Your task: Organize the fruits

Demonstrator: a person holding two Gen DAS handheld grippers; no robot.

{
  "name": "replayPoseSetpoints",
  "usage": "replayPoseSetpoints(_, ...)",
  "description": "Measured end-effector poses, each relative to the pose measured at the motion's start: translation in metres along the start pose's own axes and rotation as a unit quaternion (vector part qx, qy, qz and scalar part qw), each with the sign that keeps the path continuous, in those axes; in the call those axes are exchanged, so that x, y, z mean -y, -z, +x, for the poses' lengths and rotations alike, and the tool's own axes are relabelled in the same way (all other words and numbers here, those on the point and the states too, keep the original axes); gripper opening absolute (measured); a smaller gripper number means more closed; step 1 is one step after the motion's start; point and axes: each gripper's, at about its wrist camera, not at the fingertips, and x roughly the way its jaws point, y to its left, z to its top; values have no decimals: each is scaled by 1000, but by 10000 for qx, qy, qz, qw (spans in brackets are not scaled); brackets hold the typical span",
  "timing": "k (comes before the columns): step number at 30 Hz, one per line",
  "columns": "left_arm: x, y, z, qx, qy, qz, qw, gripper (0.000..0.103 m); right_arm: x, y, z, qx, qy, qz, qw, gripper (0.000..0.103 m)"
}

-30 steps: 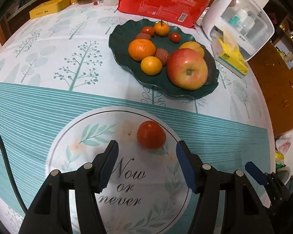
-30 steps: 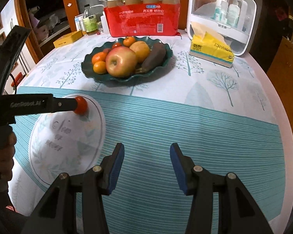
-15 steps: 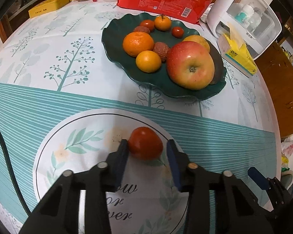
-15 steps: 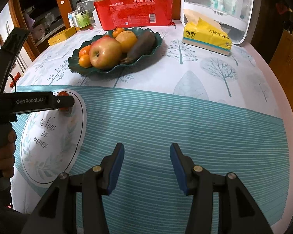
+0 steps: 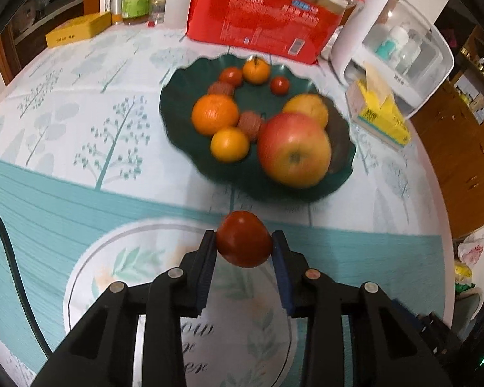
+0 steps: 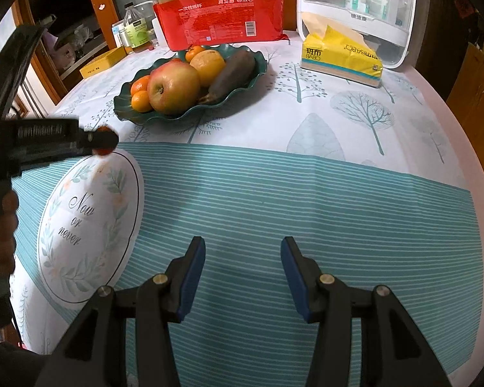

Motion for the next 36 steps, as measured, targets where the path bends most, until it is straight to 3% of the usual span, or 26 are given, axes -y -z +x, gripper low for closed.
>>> replayPoseSetpoints(7,4,-24,5,228,30,-45,9997,33,-3,1,3,-48,-86,-108,9999,49)
replayPoseSetpoints(17,4,-37,22,117,-36,-45,9999,34,1,0,10,-134,-91,-125,9998,49)
replayPoseSetpoints(21,2,-38,18,200,30,-64,9998,43,1,0,9,-126,-78,-133,9998,49)
replayPoseSetpoints(26,-4,-37,7,314,112,-157,9993,44,0,0,4,-44,-13,-135,9999,49)
replayPoseSetpoints(31,-13,-28,-14,363,195,-199,9990,56,-7,1,-4,39,55,-110,9999,49)
replayPoseSetpoints(36,-29,-8,-34,241,272,-221,9991,57,-20,5,-16,126,112,-31,9999,49)
